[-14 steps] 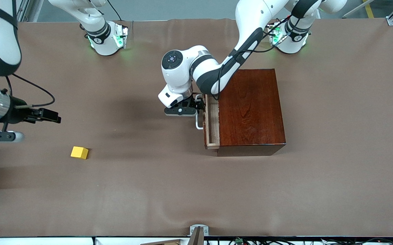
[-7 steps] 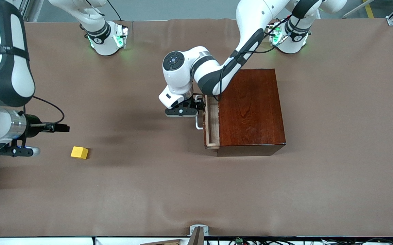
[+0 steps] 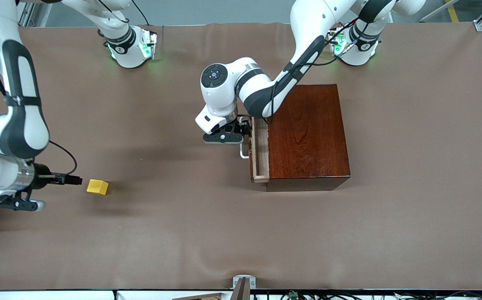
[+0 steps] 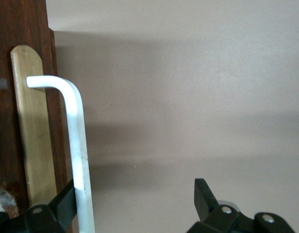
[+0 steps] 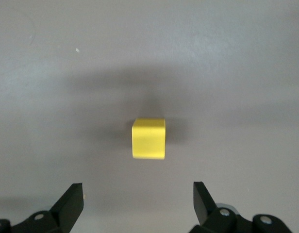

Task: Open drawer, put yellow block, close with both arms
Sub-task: 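Pull the drawer further with the left gripper while the right gripper reaches the cube, then grasp the yellow cube with the right gripper while the left gripper withdraws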

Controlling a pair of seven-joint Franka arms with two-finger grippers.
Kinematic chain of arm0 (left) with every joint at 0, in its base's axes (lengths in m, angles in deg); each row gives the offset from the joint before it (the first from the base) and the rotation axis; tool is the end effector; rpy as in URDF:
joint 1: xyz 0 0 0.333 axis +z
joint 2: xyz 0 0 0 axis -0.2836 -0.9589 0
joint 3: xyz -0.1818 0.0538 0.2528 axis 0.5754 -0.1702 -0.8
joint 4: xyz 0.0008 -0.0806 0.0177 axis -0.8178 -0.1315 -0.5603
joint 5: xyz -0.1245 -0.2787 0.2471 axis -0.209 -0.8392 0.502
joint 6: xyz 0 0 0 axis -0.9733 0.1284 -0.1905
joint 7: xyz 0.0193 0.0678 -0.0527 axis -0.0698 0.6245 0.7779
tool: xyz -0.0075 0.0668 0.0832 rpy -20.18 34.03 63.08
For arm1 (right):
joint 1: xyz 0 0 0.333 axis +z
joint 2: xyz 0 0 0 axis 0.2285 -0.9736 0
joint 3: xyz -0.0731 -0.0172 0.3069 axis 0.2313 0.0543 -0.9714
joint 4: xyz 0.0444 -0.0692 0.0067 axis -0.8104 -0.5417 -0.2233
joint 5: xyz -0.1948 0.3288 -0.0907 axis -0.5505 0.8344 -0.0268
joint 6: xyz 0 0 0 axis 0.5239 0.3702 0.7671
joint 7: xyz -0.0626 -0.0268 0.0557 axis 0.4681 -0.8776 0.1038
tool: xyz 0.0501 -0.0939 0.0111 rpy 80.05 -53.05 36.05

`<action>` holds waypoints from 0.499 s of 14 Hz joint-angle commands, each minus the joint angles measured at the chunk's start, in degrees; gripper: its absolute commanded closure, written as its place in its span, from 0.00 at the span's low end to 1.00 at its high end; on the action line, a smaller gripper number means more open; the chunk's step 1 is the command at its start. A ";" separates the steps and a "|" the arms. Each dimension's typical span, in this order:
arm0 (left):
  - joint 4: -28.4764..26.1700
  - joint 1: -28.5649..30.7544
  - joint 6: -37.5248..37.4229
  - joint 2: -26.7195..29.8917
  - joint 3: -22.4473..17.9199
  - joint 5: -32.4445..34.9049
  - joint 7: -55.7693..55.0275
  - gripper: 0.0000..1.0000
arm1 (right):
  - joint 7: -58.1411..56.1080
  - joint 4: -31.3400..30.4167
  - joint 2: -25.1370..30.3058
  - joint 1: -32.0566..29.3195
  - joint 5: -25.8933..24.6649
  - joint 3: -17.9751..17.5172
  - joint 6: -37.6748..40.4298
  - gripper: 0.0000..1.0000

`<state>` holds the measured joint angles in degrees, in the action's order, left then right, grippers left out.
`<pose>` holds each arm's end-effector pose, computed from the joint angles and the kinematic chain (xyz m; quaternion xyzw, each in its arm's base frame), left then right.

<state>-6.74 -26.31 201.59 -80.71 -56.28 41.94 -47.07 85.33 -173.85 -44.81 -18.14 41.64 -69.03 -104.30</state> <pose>0.4641 -0.5830 0.2967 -0.9992 0.0190 -0.0340 0.0101 0.6829 -0.0636 0.3362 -0.9964 0.0519 0.0579 0.0346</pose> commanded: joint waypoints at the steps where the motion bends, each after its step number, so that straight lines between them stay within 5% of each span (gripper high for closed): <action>1: 3.54 -0.81 7.96 -2.22 0.44 -1.20 0.59 0.00 | 0.08 -4.49 -1.28 0.80 -3.27 -0.60 -9.06 0.00; 7: 4.15 -1.33 9.01 -2.66 0.62 -1.28 0.77 0.00 | 0.96 -16.02 -0.84 1.77 -6.36 -0.16 -26.56 0.00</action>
<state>-6.73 -26.45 204.76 -80.82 -56.16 41.58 -47.07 85.41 -185.66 -47.28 -16.05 36.67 -69.36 -126.76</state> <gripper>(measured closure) 0.000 0.000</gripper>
